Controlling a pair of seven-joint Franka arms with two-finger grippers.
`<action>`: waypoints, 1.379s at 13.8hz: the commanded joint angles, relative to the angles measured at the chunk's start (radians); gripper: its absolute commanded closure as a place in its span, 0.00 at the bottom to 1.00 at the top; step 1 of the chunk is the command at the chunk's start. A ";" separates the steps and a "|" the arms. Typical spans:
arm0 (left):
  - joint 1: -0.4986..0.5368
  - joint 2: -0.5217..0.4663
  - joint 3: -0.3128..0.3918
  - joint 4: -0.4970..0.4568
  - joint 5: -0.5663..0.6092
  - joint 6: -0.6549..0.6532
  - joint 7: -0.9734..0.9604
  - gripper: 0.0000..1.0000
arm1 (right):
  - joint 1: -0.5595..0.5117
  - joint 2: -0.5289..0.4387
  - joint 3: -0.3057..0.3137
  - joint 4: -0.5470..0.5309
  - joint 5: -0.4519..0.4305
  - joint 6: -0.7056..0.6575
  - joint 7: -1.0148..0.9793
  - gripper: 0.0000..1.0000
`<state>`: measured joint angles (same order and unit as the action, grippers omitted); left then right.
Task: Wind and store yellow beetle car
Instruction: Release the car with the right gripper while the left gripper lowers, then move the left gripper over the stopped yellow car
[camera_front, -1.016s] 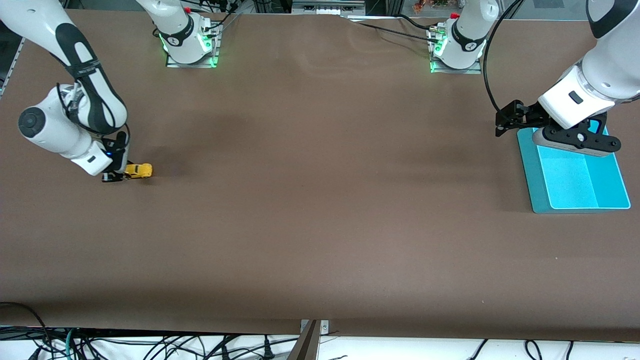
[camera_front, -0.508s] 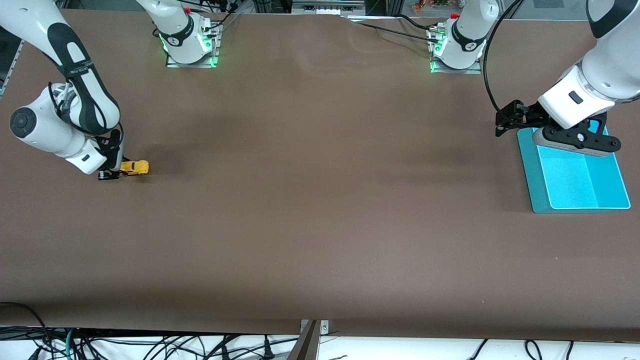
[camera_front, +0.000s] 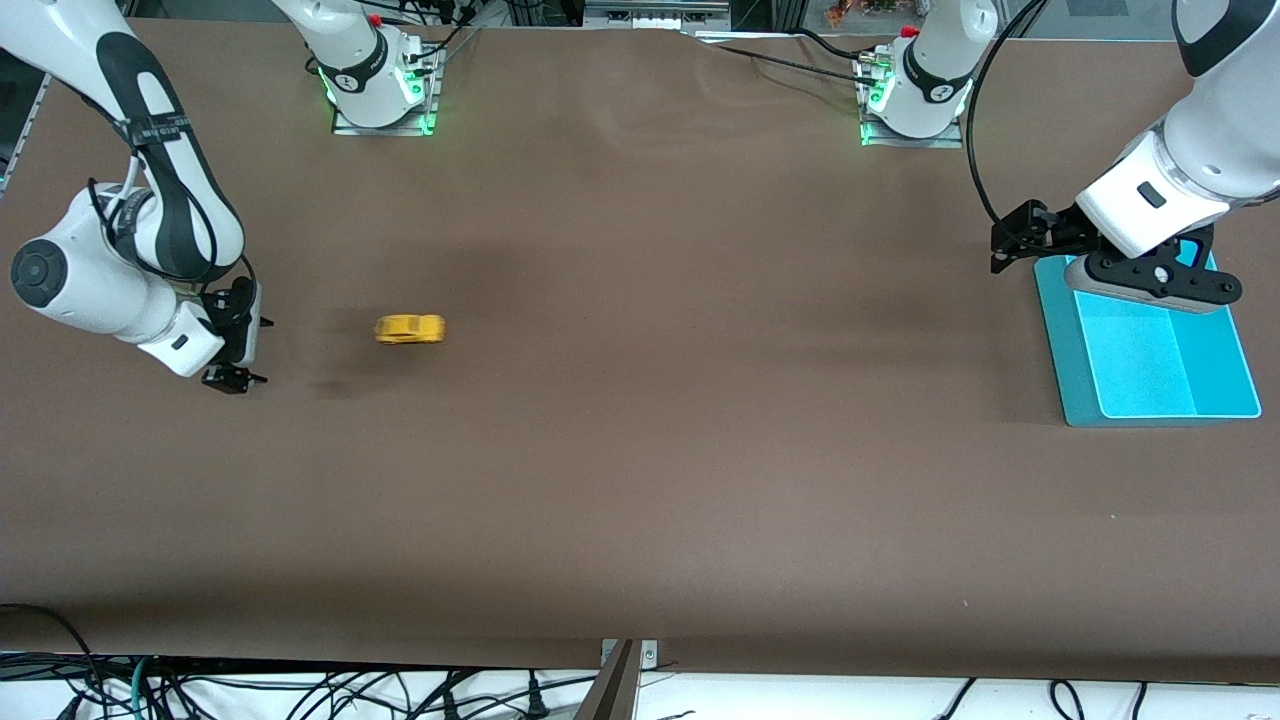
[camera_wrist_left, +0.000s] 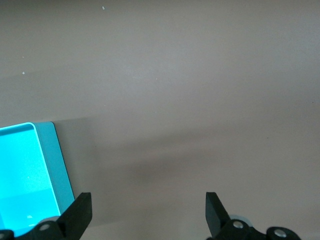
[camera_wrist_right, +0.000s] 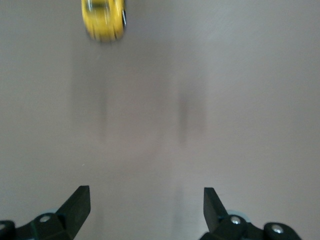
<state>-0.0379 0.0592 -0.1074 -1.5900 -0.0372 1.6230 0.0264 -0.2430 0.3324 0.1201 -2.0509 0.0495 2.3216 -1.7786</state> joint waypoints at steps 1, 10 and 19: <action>-0.007 0.014 0.000 0.035 0.005 -0.038 -0.005 0.00 | 0.013 -0.117 0.009 0.037 0.010 -0.093 0.150 0.00; -0.036 0.030 -0.038 0.027 0.003 -0.209 0.003 0.00 | 0.108 -0.378 0.010 0.119 0.021 -0.362 0.839 0.00; -0.036 0.030 -0.038 0.021 0.005 -0.209 0.013 0.00 | 0.159 -0.403 0.004 0.224 0.016 -0.538 1.508 0.00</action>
<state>-0.0697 0.0777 -0.1480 -1.5899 -0.0372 1.4341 0.0265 -0.1063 -0.0566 0.1343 -1.8477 0.0579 1.8242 -0.3784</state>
